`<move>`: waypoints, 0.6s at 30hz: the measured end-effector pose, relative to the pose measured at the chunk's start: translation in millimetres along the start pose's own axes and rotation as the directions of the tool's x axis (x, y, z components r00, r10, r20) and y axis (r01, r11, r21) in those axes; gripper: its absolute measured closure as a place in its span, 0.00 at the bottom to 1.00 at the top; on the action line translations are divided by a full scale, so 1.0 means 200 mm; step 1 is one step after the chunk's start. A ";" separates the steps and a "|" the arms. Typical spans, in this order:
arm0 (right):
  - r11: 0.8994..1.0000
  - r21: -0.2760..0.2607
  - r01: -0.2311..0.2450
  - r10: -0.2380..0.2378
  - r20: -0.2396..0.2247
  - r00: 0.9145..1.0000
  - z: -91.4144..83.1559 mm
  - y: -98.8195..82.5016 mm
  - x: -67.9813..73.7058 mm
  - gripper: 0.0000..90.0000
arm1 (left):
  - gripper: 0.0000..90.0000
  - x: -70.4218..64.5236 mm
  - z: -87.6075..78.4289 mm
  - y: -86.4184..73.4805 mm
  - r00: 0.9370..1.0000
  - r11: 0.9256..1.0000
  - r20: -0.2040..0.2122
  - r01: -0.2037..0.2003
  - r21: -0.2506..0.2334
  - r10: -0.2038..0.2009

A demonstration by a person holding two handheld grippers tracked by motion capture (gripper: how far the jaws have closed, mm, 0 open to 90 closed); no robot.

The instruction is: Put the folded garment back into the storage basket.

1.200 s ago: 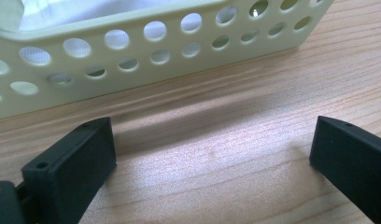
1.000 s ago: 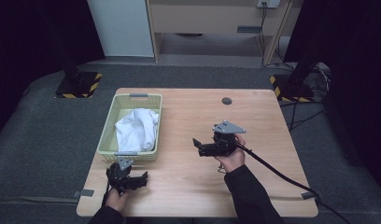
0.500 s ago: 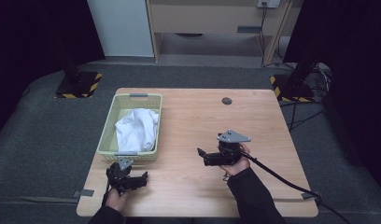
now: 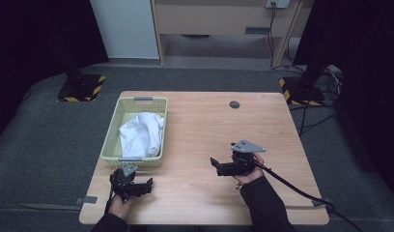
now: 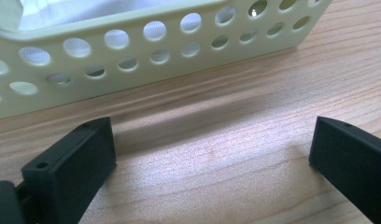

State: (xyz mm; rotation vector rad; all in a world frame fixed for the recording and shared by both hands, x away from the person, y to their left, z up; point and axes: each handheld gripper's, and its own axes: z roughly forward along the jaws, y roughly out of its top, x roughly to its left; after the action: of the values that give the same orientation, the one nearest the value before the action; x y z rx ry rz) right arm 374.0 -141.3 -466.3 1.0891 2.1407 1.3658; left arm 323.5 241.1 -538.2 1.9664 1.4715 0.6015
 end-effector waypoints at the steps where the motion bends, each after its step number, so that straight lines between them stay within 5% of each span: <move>1: 1.000 0.003 -0.004 0.003 0.003 1.000 0.00 -0.01 -0.01 0.00 | 0.00 0.00 0.00 0.00 1.000 1.000 0.000 0.000 0.000 0.000; 18: 0.999 0.004 -0.043 0.043 0.047 0.998 -0.08 -0.10 -0.15 0.00 | 0.00 0.00 0.00 0.00 1.000 1.000 0.001 0.000 0.000 0.000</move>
State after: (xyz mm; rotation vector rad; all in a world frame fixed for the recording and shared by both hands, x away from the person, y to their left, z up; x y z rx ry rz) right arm 374.8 -178.2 -479.0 1.1642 2.0994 1.3409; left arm 323.5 241.2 -538.2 1.9669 1.4705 0.6006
